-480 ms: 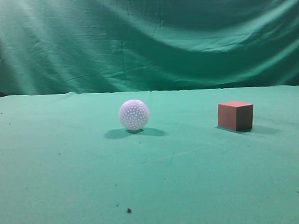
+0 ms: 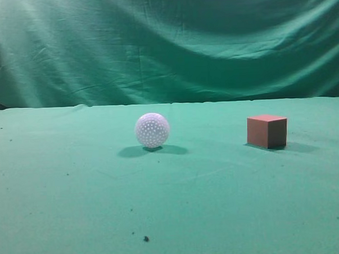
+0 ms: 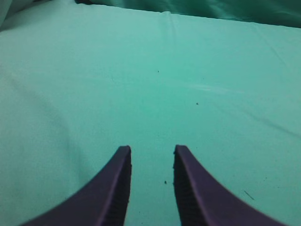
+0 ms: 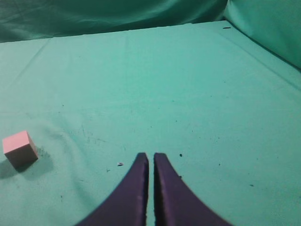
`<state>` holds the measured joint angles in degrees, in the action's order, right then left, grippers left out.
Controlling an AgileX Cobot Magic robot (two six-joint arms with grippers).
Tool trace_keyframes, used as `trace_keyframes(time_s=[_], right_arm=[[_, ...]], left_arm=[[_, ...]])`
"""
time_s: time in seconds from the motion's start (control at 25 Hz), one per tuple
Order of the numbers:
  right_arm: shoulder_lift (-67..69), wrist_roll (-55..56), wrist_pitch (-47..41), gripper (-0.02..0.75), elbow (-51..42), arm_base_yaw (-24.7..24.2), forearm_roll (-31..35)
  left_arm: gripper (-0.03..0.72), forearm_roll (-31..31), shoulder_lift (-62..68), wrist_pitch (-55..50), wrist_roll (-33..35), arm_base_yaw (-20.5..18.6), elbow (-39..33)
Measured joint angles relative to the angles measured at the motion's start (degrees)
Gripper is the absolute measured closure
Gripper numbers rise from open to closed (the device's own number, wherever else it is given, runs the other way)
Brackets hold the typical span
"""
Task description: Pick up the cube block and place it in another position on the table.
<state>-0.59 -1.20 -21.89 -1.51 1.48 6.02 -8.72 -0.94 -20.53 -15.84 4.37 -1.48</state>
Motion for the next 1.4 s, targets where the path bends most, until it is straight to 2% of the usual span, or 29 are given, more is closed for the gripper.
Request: trace_keyframes(time_s=[0.28,0.48,0.68,0.76,0.84,0.96,1.12,1.2,1.4], right_arm=[[0.0,-0.34,0.0,0.738,0.0,0.0,-1.0],[0.0,-0.34,1.79,0.738,0.0,0.0,-6.0],[0.0,2.2,18.51,0.738,-0.21,0.0,1.6],[0.0,2.33,28.03,0.738,-0.21,0.0,2.57],[0.0,2.46,33.05,0.738,-0.04,0.0,2.69],[0.15,2.73,26.07,0.738,6.04,0.0,3.28],[7.06,3.37,11.19,0.738,16.63,0.0,9.45],[11.42,3.4,3.83,0.738,20.65,0.0,10.5],[20.11,2.87,1.92,0.738,22.41,0.0,10.97]], left_arm=[[0.426,0.0,0.0,0.0,0.0,0.0,0.0],[0.426,0.0,0.0,0.0,0.0,0.0,0.0],[0.426,0.0,0.0,0.0,0.0,0.0,0.0],[0.426,0.0,0.0,0.0,0.0,0.0,0.0],[0.426,0.0,0.0,0.0,0.0,0.0,0.0],[0.426,0.0,0.0,0.0,0.0,0.0,0.0],[0.426,0.0,0.0,0.0,0.0,0.0,0.0],[0.426,0.0,0.0,0.0,0.0,0.0,0.0],[0.426,0.0,0.0,0.0,0.0,0.0,0.0]])
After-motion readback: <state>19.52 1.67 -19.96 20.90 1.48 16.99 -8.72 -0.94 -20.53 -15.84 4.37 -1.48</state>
